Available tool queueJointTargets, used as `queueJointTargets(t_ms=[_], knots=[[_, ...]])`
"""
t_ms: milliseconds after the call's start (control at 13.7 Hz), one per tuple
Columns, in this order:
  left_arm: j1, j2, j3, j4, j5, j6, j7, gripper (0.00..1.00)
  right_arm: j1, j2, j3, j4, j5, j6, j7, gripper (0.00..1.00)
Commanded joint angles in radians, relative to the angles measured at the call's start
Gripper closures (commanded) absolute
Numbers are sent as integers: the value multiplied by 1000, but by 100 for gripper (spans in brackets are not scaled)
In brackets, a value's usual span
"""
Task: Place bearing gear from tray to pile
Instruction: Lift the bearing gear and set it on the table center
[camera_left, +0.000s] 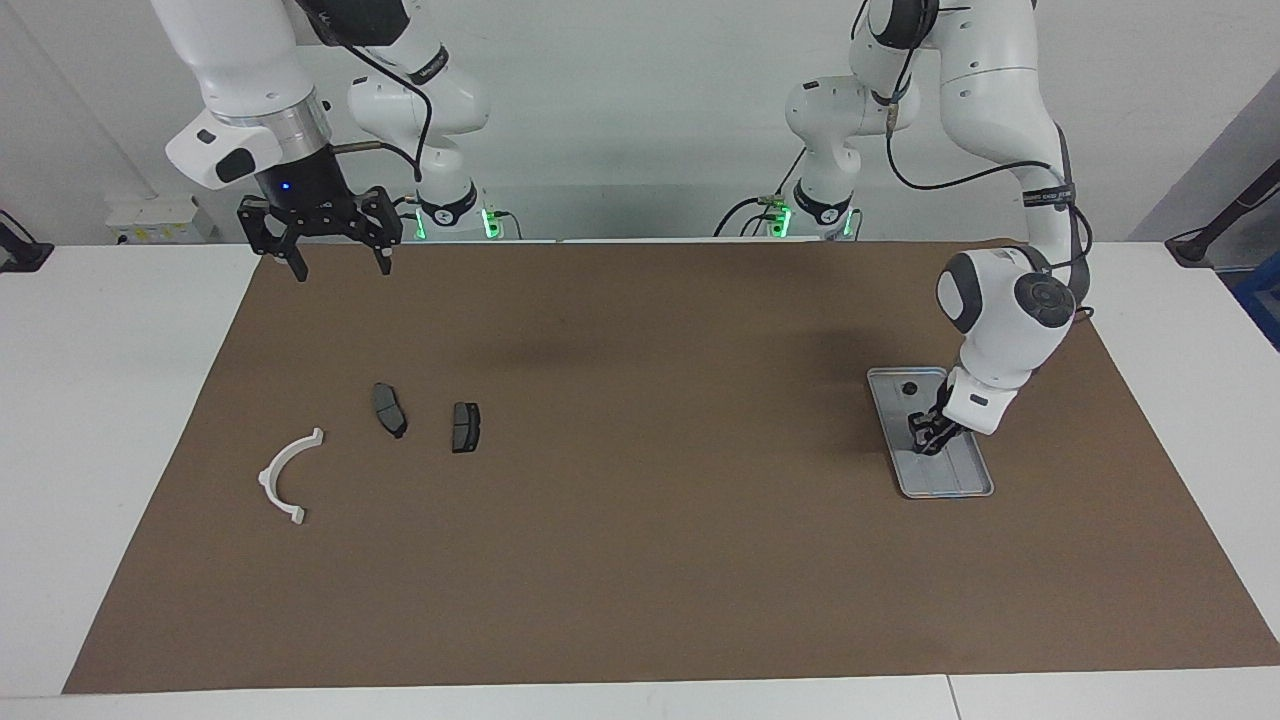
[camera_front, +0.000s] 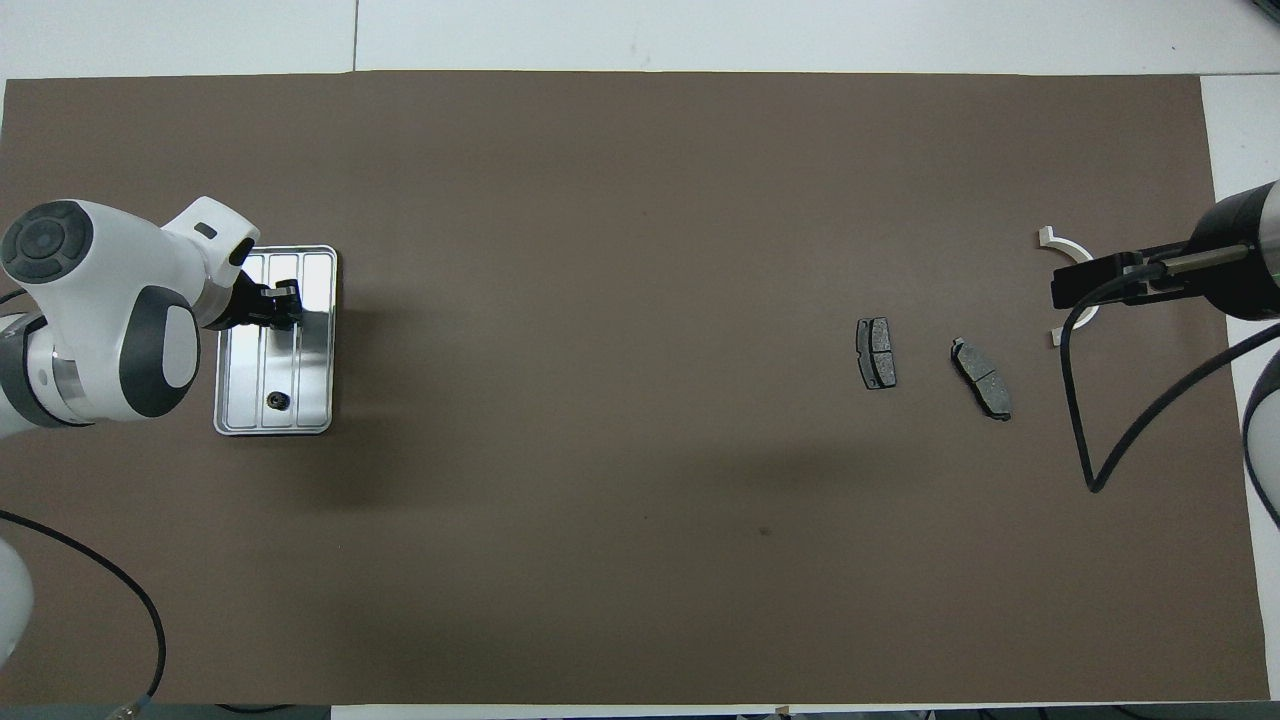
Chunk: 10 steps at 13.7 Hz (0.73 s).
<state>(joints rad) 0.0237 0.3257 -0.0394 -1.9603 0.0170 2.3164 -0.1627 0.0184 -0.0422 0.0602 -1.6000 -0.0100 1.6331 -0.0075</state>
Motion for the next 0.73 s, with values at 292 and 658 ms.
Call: queueJointTargets(t_ms=[292,658], knots=[[-339,42,7,247,-19,-195,-574,89,-6,-21,3,-26,11,16,-17,0],[-565,110,9,239,-14,-105,-871,88,-11,-22,3,-28,11,11,-17,0]])
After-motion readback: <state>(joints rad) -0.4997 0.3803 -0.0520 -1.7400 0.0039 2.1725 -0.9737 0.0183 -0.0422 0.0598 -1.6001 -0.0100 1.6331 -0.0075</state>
